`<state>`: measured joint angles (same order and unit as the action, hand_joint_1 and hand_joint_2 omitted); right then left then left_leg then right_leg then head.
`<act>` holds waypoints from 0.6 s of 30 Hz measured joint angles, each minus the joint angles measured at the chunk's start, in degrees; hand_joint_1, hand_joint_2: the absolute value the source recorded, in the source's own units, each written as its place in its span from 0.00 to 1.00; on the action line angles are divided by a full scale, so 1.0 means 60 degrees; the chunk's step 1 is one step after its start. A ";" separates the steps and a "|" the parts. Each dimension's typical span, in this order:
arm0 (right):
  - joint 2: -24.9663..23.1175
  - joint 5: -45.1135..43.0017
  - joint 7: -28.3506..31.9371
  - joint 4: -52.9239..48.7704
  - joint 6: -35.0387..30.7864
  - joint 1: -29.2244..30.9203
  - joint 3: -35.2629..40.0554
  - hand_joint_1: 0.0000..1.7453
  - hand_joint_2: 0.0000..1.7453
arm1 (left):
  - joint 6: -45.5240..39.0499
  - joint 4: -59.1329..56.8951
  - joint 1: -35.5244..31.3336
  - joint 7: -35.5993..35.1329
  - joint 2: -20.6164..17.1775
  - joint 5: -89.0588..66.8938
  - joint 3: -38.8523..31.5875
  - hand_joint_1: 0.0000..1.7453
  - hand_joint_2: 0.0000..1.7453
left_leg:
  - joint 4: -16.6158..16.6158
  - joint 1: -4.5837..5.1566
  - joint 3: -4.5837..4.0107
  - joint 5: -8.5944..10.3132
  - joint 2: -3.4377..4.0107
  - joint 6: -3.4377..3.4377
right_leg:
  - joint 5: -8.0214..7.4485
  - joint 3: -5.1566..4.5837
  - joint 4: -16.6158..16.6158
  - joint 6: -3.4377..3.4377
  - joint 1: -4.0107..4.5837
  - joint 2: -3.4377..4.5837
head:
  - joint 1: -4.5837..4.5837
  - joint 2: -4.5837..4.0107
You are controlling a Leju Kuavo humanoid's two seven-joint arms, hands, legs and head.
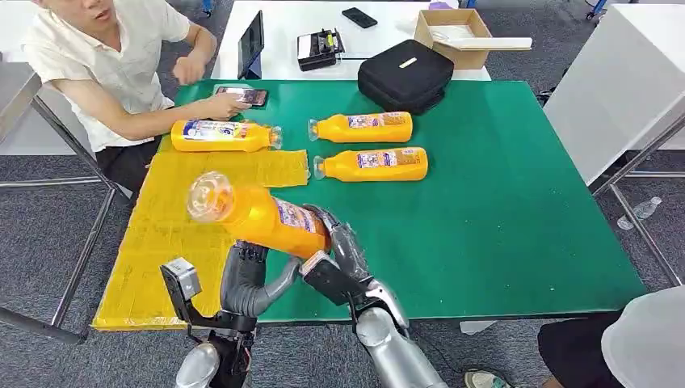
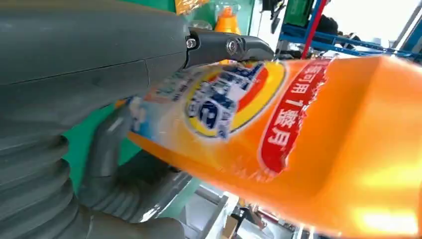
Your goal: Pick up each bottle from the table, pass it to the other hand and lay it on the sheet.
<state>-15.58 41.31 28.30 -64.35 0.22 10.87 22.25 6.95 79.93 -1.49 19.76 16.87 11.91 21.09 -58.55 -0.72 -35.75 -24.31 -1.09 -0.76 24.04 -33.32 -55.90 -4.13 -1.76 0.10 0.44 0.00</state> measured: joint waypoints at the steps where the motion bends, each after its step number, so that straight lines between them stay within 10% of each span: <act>1: 0.0000 0.0000 -0.0004 0.0000 -0.0004 0.0001 0.0065 1.00 1.00 | -0.0011 -0.0022 -0.0021 0.0011 0.0004 0.0000 -0.0007 0.00 1.00 | 0.0000 0.0000 0.0000 0.0000 0.0000 0.0000 | 0.0000 -0.0001 0.0000 0.0000 0.0000 0.0000 | 0.0000 0.0000; 18: 0.0022 -0.0918 0.0193 0.0128 0.0346 -0.0021 0.0517 1.00 1.00 | 0.0055 0.0022 -0.0141 0.0241 0.0022 0.0670 -0.0036 0.00 1.00 | 0.0000 0.0000 -0.0004 0.0000 0.0004 0.0000 | 0.0000 -0.0006 0.0000 0.0000 0.0000 0.0000 | -0.0004 0.0000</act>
<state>-15.45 35.80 29.46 -63.58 2.29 10.75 25.35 7.28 80.06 -2.33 21.20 17.00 15.93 20.87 -58.55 -0.72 -35.77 -24.31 -1.07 -0.75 24.04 -33.35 -55.90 -4.13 -1.76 0.10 0.42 0.00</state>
